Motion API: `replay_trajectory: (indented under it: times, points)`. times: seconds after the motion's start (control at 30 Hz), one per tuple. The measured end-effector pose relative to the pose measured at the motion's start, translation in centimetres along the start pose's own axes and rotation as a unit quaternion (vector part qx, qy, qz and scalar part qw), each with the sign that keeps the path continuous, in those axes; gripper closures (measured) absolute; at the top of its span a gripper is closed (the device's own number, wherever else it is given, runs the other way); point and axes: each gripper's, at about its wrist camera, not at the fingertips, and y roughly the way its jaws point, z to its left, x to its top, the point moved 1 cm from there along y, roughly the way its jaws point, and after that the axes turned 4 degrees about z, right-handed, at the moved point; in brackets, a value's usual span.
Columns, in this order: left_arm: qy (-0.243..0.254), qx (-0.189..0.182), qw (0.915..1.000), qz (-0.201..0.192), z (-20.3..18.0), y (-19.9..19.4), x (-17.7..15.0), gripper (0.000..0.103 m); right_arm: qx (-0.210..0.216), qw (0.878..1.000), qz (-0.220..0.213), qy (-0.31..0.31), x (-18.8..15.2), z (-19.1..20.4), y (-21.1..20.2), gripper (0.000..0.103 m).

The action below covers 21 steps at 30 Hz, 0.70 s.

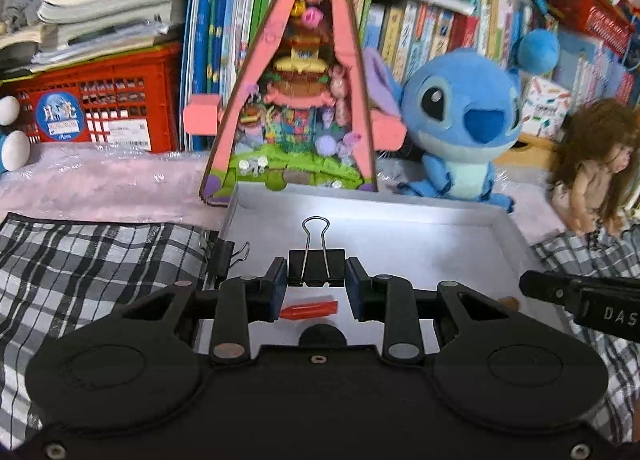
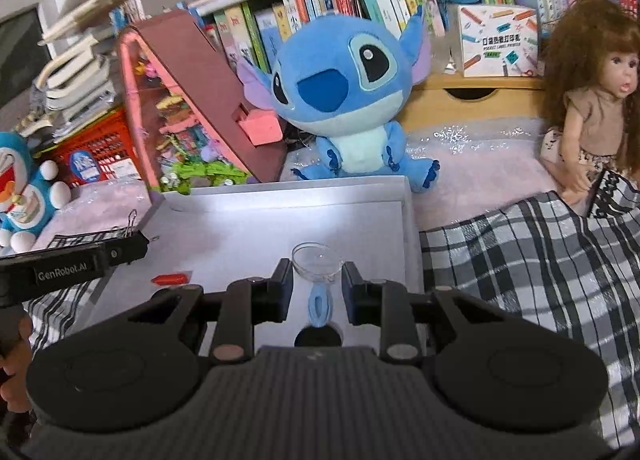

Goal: Organize rigid objects
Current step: 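Carry the black binder clip and clear cup over the white tray, then lower and open both tools to drop the clip and cup into the tray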

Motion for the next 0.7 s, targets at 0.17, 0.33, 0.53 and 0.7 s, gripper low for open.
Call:
replay_trajectory:
  times: [0.17,0.33,0.53,0.7]
  points:
    - [-0.021,0.009,0.9996,0.019,0.4,2.5,0.3,0.074,-0.008,1.0,0.014,-0.001,0.7,0.3,2.1,0.072]
    - [-0.026,0.015,0.9992,0.027,0.5,3.5,0.2,0.074,-0.018,1.0,0.025,-0.005,0.8,0.7,3.9,0.072]
    - [-0.021,0.023,0.9991,0.028,0.5,4.3,0.3,0.074,-0.025,0.999,0.033,-0.013,0.7,1.2,5.1,0.072]
    - [-0.02,0.024,0.9991,0.03,0.5,4.8,0.3,0.074,-0.032,0.999,0.037,-0.015,0.7,1.3,5.7,0.072]
